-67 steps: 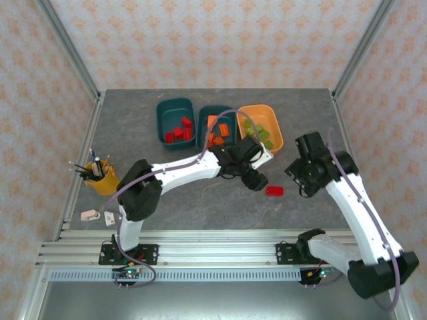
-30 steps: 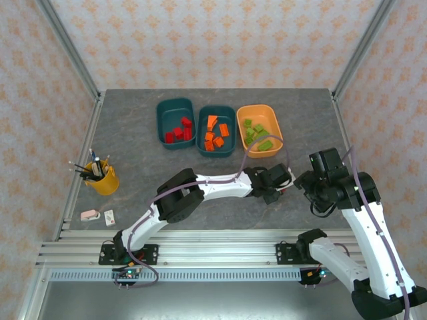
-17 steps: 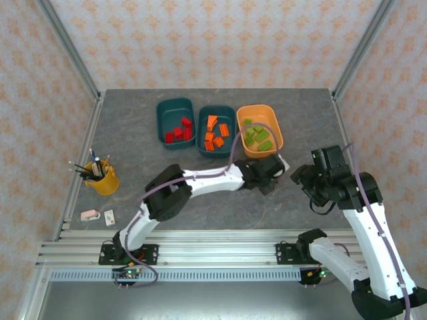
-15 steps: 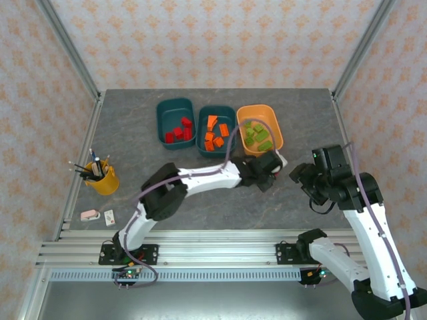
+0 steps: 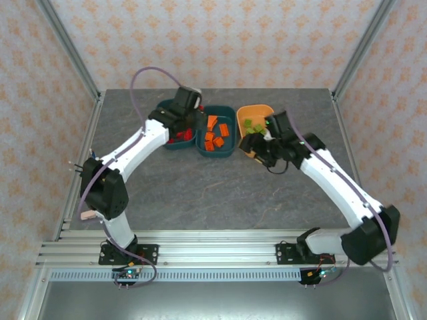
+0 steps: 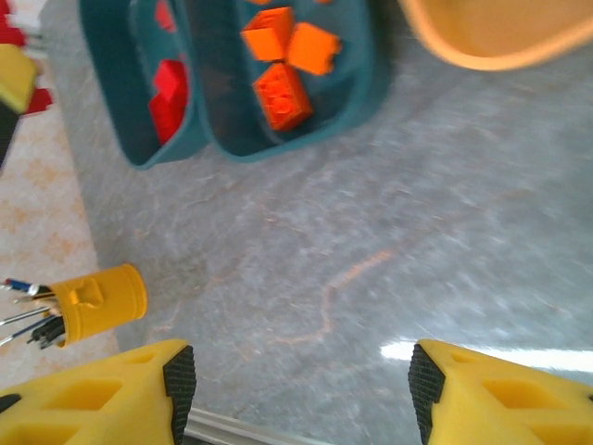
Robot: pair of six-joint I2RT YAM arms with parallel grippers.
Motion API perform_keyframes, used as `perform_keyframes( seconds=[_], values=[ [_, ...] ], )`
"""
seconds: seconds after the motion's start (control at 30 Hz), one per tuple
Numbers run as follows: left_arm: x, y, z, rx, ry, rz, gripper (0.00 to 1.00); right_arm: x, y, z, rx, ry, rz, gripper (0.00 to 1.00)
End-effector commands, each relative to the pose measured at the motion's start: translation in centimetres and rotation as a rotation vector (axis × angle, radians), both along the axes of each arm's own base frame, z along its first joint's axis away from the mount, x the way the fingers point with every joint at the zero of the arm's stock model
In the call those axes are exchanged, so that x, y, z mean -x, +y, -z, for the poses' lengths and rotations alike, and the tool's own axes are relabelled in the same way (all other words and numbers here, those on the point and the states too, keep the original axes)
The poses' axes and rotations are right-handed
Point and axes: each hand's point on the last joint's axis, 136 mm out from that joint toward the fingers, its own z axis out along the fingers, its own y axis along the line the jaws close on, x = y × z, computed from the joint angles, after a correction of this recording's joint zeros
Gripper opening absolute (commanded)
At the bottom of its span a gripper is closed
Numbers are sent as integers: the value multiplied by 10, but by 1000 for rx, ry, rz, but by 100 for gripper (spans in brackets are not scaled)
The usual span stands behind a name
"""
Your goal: Sort the legos into containers by color
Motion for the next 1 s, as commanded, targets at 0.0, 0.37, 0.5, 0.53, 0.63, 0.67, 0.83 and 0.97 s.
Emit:
perform_keyframes(
  seconds=[0.0,0.37,0.5,0.53,0.63,0.67,0.83,0.97],
  values=[
    [-6,52,29,-53,116,-157,16,-40,48,-46,-129,-225,-44,65],
    [-71,109,90,-147,244,-369,16,-90,94,-35,-151,-256,-49,66],
    [-88,109,107,-141,261,-388,18,-85,92,-25,-142,-225,-45,66],
    [-92,108,109,-141,263,-390,18,-84,91,-22,-138,-214,-45,66],
    [-96,108,121,-151,291,-397,20,-81,88,-18,-120,-201,-47,66],
    [-95,109,126,-160,302,-404,20,-80,87,-18,-113,-199,-48,66],
    [-93,117,135,-180,311,-435,24,-81,86,-18,-98,-195,-58,66],
    [-91,116,137,-166,324,-432,35,-80,87,-15,-95,-181,-65,66]
  ],
)
